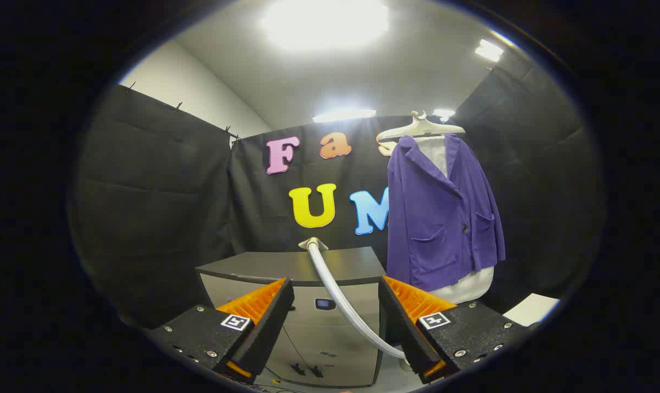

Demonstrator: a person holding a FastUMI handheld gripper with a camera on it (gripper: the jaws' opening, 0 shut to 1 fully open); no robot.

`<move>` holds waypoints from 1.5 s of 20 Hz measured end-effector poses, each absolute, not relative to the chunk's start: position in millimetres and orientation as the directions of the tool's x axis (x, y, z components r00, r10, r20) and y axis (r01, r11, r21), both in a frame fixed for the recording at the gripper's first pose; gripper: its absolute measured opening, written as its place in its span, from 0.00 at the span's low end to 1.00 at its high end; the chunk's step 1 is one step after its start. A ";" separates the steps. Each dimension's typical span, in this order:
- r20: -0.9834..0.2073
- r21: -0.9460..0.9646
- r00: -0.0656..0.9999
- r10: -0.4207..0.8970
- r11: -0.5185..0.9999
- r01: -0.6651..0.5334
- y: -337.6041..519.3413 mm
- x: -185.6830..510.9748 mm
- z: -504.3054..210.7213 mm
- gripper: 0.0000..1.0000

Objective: Iron the clothes twice with a garment steamer, once on the left side and once on the right side.

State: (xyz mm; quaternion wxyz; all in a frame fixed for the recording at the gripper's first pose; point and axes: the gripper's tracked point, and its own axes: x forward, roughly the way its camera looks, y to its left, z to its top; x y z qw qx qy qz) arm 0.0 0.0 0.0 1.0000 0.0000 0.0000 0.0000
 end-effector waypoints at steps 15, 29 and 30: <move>0.004 -0.010 1.000 0.027 1.000 -0.027 7.1 -6.8 6.0 0.96; 0.026 -0.046 0.990 0.137 0.990 -0.136 22.8 45.5 72.3 0.95; 0.020 -0.042 0.987 0.159 0.987 -0.158 27.6 53.4 78.7 0.96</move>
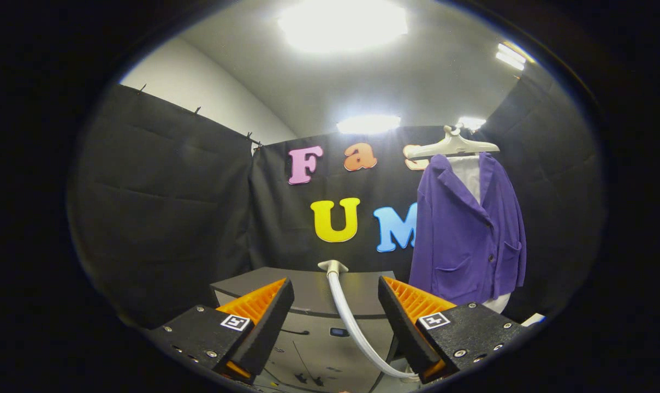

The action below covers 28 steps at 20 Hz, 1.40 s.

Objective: Iron the clothes twice with a garment steamer, once on the left side and once on the right side.

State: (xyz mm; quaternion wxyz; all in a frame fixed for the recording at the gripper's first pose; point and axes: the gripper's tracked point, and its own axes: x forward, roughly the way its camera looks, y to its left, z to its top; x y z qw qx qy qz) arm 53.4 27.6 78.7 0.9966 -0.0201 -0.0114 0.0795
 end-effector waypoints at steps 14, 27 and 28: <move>-0.036 -0.111 0.925 0.379 0.918 -0.380 63.1 205.3 149.9 0.95; -0.351 0.102 0.815 0.461 0.884 -0.456 84.9 340.5 103.4 0.96; -0.373 0.115 0.805 0.462 0.884 -0.453 86.0 349.2 98.9 0.96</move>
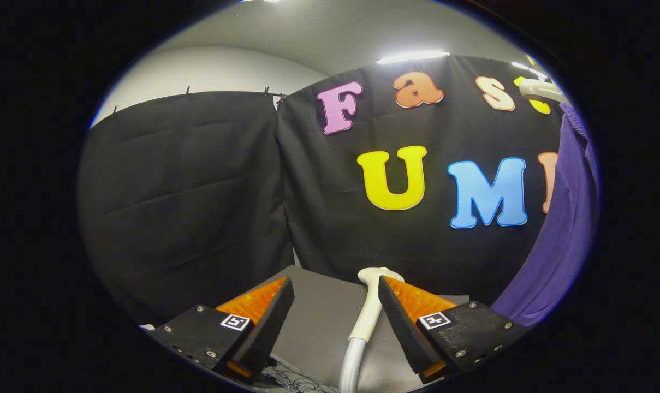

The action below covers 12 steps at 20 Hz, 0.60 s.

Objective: Iron the clothes twice with a garment steamer, once on the left side and once on the right side.

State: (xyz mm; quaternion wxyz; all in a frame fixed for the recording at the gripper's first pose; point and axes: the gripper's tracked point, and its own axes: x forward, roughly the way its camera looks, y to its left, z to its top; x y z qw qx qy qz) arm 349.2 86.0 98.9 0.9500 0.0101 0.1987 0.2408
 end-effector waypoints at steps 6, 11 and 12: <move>-0.541 0.171 0.715 0.443 0.890 -0.422 86.9 389.4 61.4 0.97; -0.651 0.197 0.633 0.419 0.898 -0.392 85.5 410.0 19.7 0.95; -0.671 0.194 0.616 0.413 0.899 -0.393 85.2 412.9 9.8 0.95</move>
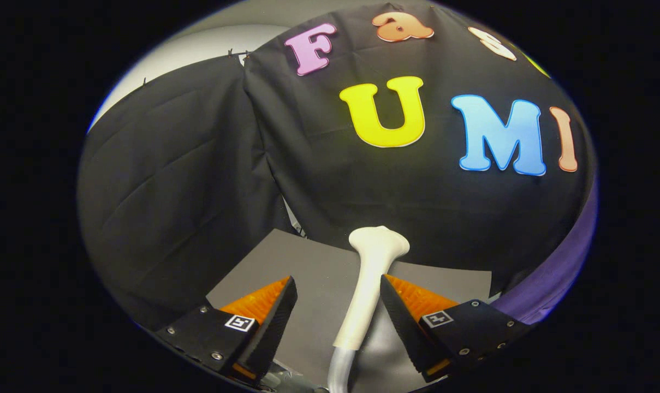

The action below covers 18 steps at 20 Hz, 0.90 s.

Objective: Iron the clothes twice with a garment steamer, once on the left side and once on the right side.

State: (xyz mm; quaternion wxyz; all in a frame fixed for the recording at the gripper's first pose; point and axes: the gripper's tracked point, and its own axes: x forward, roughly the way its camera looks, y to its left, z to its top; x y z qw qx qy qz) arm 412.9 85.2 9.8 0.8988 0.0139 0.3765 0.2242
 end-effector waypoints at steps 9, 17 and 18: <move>-0.792 0.235 0.480 0.376 0.915 -0.328 75.0 436.0 -60.6 0.83; -0.824 0.283 0.416 0.384 0.916 -0.286 73.8 444.3 -93.0 0.61; -0.824 0.300 0.408 0.393 0.914 -0.275 74.0 441.3 -95.3 0.58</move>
